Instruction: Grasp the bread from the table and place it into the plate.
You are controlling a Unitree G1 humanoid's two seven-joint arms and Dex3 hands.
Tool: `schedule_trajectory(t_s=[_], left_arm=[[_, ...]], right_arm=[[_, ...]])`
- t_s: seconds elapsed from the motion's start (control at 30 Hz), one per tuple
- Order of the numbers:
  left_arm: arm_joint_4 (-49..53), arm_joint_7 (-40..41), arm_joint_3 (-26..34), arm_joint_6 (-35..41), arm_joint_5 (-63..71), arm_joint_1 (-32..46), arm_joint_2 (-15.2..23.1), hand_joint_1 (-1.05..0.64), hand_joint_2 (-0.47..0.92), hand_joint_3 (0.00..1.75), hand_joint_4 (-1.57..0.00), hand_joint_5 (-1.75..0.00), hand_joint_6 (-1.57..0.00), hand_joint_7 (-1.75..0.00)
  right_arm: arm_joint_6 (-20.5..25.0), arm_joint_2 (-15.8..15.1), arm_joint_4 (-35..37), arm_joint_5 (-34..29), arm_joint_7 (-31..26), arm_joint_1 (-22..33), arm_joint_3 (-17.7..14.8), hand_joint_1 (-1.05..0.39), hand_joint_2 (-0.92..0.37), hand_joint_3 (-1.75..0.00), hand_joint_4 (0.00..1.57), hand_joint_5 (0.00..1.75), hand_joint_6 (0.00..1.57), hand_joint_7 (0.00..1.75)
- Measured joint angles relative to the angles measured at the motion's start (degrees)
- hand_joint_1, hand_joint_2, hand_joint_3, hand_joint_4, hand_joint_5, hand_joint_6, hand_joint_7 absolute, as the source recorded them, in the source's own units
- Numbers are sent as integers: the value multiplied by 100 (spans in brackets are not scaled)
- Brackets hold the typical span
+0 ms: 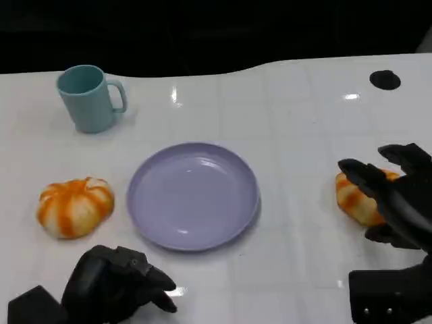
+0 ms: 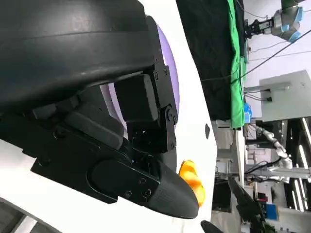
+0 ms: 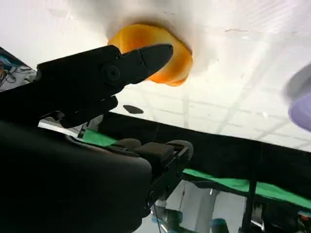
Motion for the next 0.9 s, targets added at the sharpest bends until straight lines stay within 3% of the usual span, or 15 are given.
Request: schedule_trajectory(t_s=[0.1,0.3,0.57,0.7,0.77,0.83,0.87,0.9], left_arm=[[-1,0,-2,-3,4,-1,0,-105,90,0,-145,-63,-157,-21],[-7,1,-1,-2,2,5,-5,-105,90,0,-145,-63,-157,-22],[-72,1,-1,1,0,46,-21,-105,90,0,-145,-63,-157,-23],[-91,1,-1,1,-1,72,-23,-105,90,0,-145,-63,-157,-23],[-99,1,0,1,-1,76,-23,-105,91,0,-145,-63,-157,-23],[-105,1,-1,1,-1,79,-23,-105,91,0,-145,-63,-157,-23],[-106,1,-1,1,-1,79,-23,-105,91,0,-145,-63,-157,-23],[-108,1,-1,1,-1,80,-24,-105,91,0,-145,-63,-157,-23]], right_arm=[[173,10,418,4,28,-280,197,-52,-81,0,7,50,36,2],[534,99,1123,-31,-37,-768,601,-50,-80,0,22,29,38,0],[807,307,2470,59,-381,-1450,1013,-42,-81,0,33,20,44,2],[649,353,3043,301,-849,-1651,1077,-34,-83,-1,66,13,67,4],[510,360,3270,493,-1053,-1728,1082,-22,-84,0,99,14,88,6],[214,365,3459,745,-1313,-1762,1051,-19,-85,0,109,12,95,5],[85,365,3545,836,-1445,-1774,1044,-15,-85,0,122,30,111,7],[-41,365,3632,920,-1603,-1790,1035,-12,-85,0,117,61,120,6]])
